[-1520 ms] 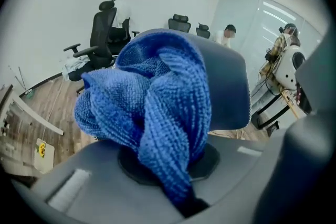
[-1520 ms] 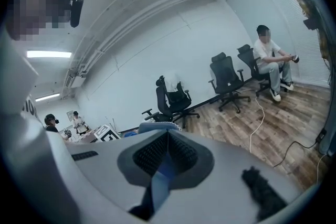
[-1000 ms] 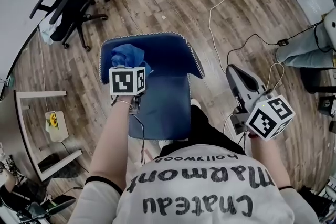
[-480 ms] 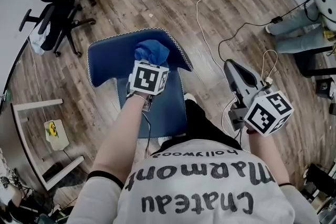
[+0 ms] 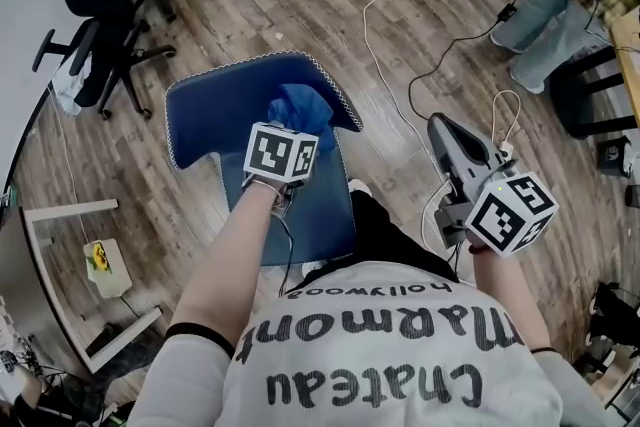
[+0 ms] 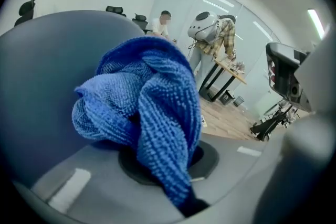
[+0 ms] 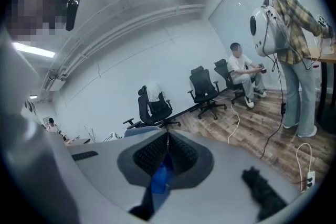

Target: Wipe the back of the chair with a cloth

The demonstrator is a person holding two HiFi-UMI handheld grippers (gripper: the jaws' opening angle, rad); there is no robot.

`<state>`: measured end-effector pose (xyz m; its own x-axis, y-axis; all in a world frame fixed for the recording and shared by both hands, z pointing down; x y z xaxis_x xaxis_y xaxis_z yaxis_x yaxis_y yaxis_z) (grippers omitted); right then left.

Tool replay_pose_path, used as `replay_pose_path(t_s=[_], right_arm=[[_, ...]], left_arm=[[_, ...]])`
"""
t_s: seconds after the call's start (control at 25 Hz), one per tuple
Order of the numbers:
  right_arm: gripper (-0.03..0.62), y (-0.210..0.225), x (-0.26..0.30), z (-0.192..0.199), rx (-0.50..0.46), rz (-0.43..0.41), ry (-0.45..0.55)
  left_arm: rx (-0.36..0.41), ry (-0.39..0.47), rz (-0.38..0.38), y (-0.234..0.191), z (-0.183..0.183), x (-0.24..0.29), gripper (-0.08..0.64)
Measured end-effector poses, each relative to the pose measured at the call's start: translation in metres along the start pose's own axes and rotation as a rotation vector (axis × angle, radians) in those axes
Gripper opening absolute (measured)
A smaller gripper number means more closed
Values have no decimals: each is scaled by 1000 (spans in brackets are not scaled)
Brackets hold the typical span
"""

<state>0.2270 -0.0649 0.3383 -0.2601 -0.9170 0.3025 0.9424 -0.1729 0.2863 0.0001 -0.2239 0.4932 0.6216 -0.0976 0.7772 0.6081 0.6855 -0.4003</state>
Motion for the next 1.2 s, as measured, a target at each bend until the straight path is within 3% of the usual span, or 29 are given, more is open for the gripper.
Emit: replay_pose_path(t_s=[0.28,0.48,0.6,0.8,1.04,1.2], right_arm=[[15,-34,19,-4,-41,-77,-7],[15,-60,33,-1,-62,-114,-24],[15,-63,34,0,-68,-101,-36],[15,-57,30,2,-76,-69,-52],[15,-38,23,1,-72,-19,-75],[15,-21,18,3,-45,13,-81]], left_arm=[[-139,46,-160,-58,52,-60,37],[-268,87,-361,-118,93,-111,35],[-314,59,-476,-148,109,-127,35],[-259,0,-467,-160,105,-117,37],[-300,7,-418,-159,80,-90,37],[-192,-25,-374,-136,60,-65,37]])
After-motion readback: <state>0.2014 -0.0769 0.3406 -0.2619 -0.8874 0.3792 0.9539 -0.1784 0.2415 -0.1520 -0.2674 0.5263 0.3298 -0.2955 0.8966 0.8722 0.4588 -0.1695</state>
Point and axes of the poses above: the fingertips, and each gripper's own axes: x forward along the fingers, y to its right, z out of its underside, the point moved 10 cm from there along -x, backward along the fingers, and after that the axes turned 7 degrees about -x, right-handed, at the moved point
